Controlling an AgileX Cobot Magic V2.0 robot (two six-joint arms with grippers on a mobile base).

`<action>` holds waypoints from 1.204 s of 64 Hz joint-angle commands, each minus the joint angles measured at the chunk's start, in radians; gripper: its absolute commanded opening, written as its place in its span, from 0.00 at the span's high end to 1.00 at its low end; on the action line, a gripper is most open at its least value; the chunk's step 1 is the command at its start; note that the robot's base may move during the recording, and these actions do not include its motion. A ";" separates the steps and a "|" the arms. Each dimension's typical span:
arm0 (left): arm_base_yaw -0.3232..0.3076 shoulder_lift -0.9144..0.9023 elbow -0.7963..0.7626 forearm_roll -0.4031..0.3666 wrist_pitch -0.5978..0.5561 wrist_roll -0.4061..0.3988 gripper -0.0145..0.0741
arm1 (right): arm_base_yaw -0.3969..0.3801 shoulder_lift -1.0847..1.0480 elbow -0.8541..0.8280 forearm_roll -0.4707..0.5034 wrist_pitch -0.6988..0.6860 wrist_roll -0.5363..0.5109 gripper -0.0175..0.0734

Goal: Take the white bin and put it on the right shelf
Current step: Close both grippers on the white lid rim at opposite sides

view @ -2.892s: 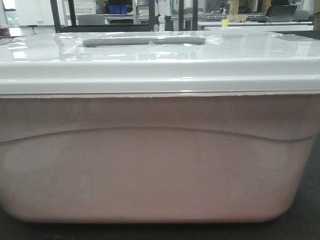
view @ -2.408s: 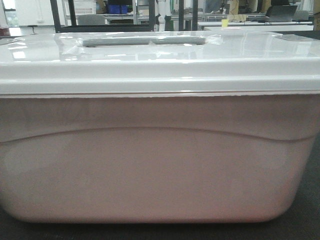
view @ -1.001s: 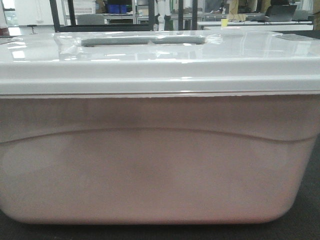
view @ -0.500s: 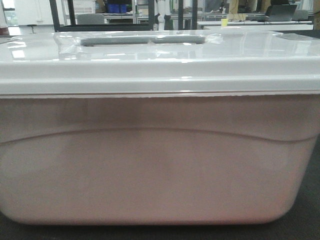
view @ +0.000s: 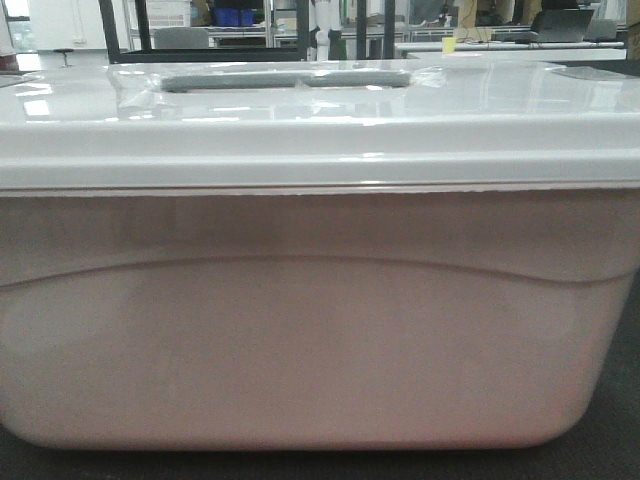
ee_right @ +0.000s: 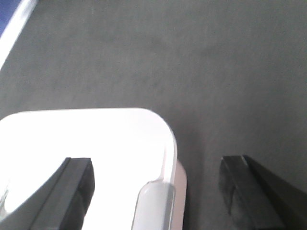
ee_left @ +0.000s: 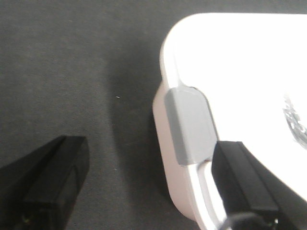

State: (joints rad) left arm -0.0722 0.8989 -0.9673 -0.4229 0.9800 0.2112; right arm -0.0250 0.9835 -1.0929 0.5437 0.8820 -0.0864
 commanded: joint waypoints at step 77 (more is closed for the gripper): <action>0.318 0.431 -0.009 -0.759 0.359 0.584 0.35 | -0.302 0.315 0.284 0.756 0.456 -0.720 0.21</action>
State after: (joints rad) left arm 0.2491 1.3532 -0.9656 -1.0931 1.2058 0.8002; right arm -0.3249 1.3166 -0.8051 1.1828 1.1988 -0.7795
